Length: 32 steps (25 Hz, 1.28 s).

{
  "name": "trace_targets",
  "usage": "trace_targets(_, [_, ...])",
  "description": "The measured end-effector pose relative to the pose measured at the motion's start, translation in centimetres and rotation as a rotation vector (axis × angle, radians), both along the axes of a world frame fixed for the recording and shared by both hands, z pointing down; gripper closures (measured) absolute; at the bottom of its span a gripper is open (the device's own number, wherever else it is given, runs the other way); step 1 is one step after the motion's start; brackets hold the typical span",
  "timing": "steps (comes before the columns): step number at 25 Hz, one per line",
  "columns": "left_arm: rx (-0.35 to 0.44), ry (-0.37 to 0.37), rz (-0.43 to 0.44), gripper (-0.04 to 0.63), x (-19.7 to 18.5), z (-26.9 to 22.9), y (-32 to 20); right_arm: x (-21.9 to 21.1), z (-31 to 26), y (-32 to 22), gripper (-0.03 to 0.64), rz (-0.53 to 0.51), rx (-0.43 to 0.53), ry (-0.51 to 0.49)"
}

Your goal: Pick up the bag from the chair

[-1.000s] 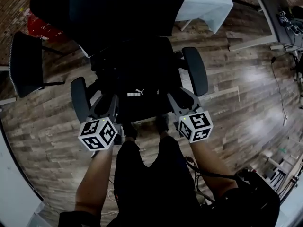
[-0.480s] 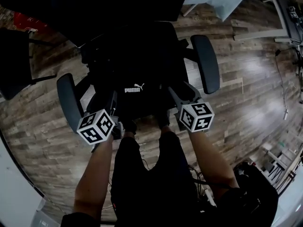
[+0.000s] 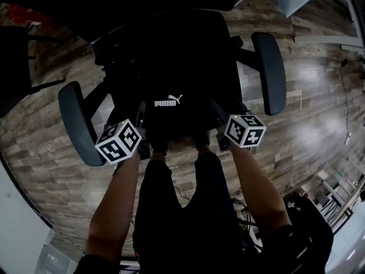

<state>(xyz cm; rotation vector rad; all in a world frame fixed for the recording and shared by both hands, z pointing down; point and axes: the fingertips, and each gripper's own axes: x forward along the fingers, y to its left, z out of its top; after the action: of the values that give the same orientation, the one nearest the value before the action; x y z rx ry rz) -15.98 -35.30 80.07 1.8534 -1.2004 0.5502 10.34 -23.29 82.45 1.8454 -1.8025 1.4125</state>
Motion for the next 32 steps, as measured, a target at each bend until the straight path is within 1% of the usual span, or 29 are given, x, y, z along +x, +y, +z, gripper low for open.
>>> trace_targets(3, [-0.023,-0.023,-0.002,0.242,-0.2,1.8,0.1,0.1,1.3,-0.1,0.285,0.018,-0.011,-0.036])
trace_targets(6, [-0.067,-0.016,-0.031,0.227,-0.4,3.6,0.2,0.4,2.4,-0.3,0.282,0.042,-0.019,-0.074])
trace_targets(9, [-0.094,-0.021,-0.057,0.201,-0.7,4.9,0.0,0.4,3.3,-0.4,0.281,0.061,-0.024,-0.109])
trace_targets(11, [-0.107,-0.012,-0.064,0.185,-0.9,5.3,-0.1,0.4,3.4,-0.5,0.281,0.065,-0.019,-0.123])
trace_targets(14, [-0.117,0.009,-0.054,0.173,-0.9,5.7,-0.3,0.4,3.3,-0.7,0.281,0.07,-0.009,-0.149])
trace_targets(20, [-0.158,0.02,-0.033,0.173,-0.8,5.5,-0.2,0.2,3.7,-0.9,0.281,0.116,-0.021,-0.257])
trace_targets(24, [-0.177,0.02,-0.018,0.173,-0.6,5.7,-0.2,0.1,3.4,-2.1,0.282,0.103,0.0,-0.283])
trace_targets(28, [-0.178,0.015,-0.018,0.173,-0.4,5.6,-0.3,-0.9,3.0,-3.4,0.282,0.067,0.037,-0.379])
trace_targets(30, [-0.177,0.019,-0.017,0.175,-0.2,5.7,-0.4,-1.5,3.2,-4.5,0.284,0.062,0.04,-0.397])
trace_targets(32, [-0.182,0.026,-0.021,0.173,0.0,5.8,-0.5,-1.6,3.5,-5.4,0.326,0.073,0.04,-0.393])
